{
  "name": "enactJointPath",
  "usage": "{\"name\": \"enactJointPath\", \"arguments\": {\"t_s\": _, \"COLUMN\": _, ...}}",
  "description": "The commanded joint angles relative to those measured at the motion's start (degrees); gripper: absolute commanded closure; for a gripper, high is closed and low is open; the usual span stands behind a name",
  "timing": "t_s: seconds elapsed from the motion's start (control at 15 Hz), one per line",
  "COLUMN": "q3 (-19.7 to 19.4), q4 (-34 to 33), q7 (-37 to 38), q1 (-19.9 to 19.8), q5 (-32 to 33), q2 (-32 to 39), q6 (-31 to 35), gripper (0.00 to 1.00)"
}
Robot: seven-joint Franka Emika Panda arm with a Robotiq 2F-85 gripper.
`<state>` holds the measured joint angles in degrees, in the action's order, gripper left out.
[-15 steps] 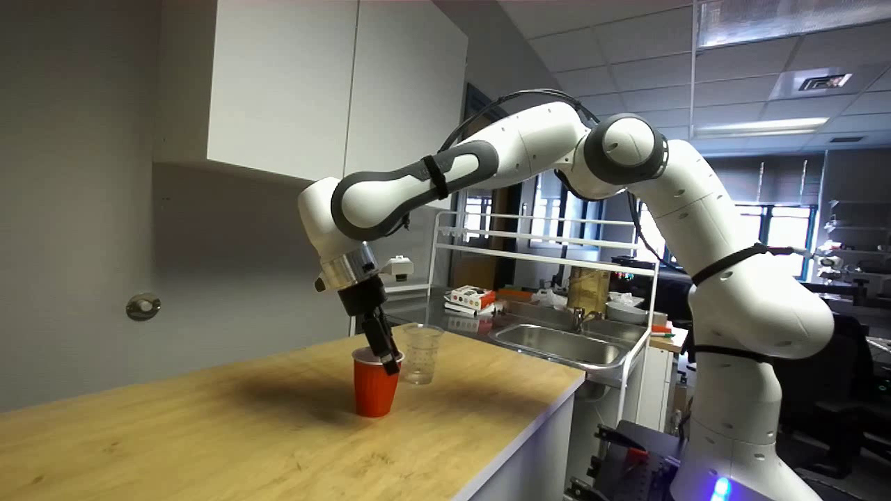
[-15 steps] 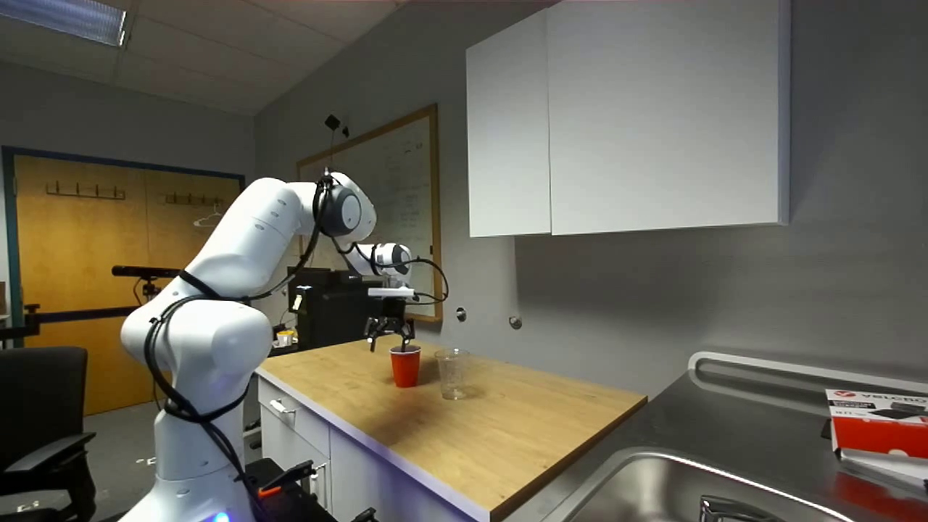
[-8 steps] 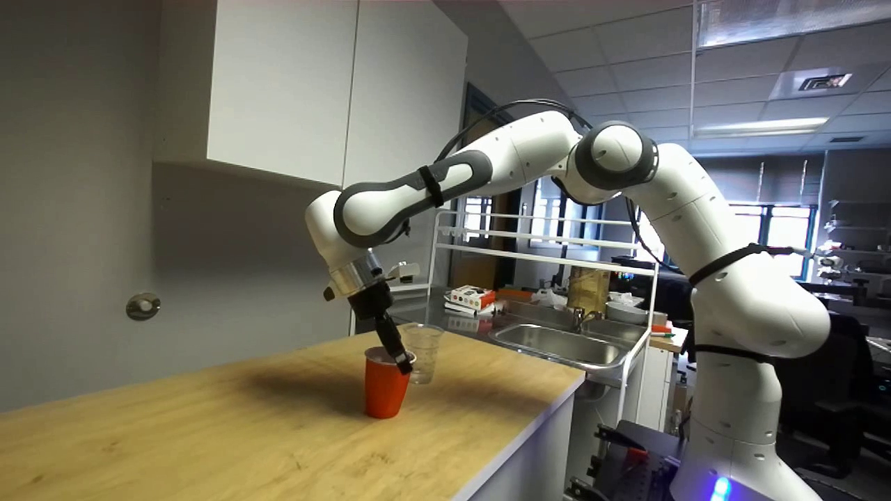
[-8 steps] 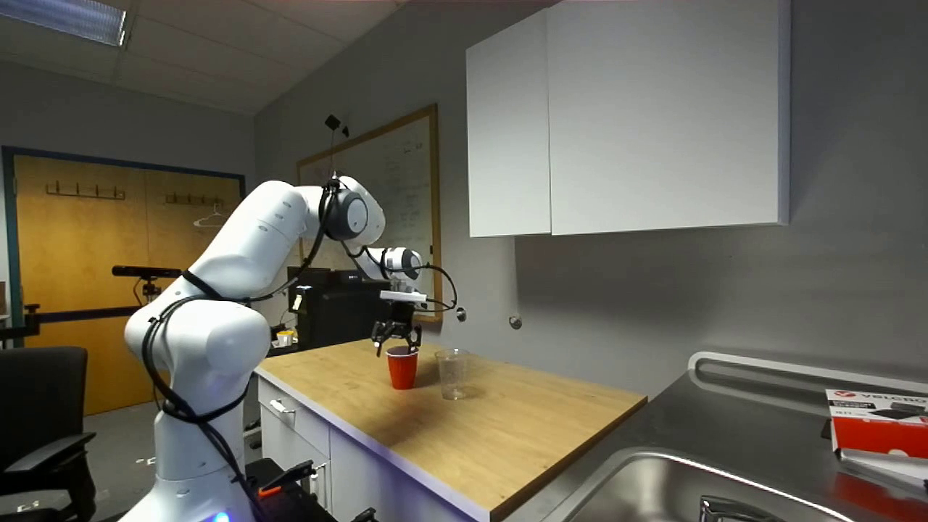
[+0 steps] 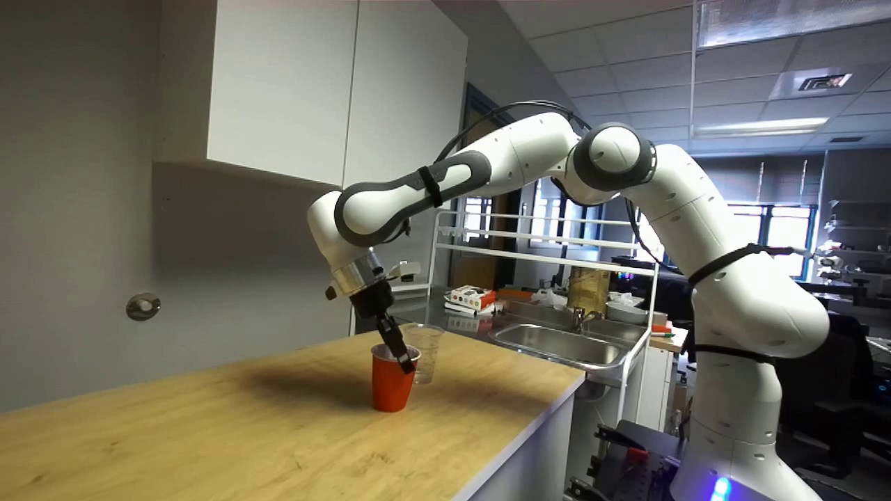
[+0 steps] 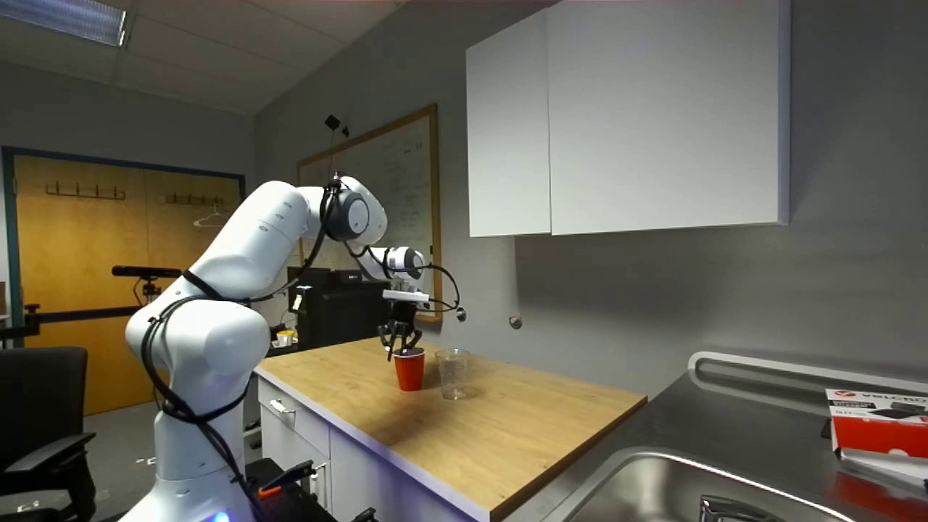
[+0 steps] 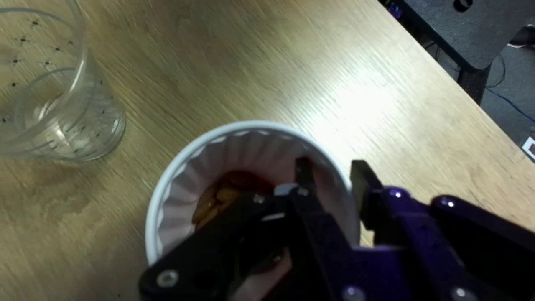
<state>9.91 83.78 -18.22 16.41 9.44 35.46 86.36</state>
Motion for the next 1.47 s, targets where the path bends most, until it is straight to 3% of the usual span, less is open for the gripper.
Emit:
{"name": "enactJointPath", "arguments": {"t_s": 0.0, "q3": 0.7, "q4": -2.0, "q7": 0.5, "q1": -1.4, "q5": -1.1, "q2": -0.2, "q6": -1.6, "gripper": 0.96}}
{"name": "enactJointPath", "arguments": {"t_s": 0.73, "q3": -0.5, "q4": 0.9, "q7": 5.6, "q1": -5.4, "q5": -4.2, "q2": -6.3, "q6": -1.3, "gripper": 0.96}}
{"name": "enactJointPath", "arguments": {"t_s": 1.4, "q3": 0.4, "q4": 0.5, "q7": 9.8, "q1": -3.5, "q5": -4.7, "q2": -9.9, "q6": -2.5, "gripper": 0.96}}
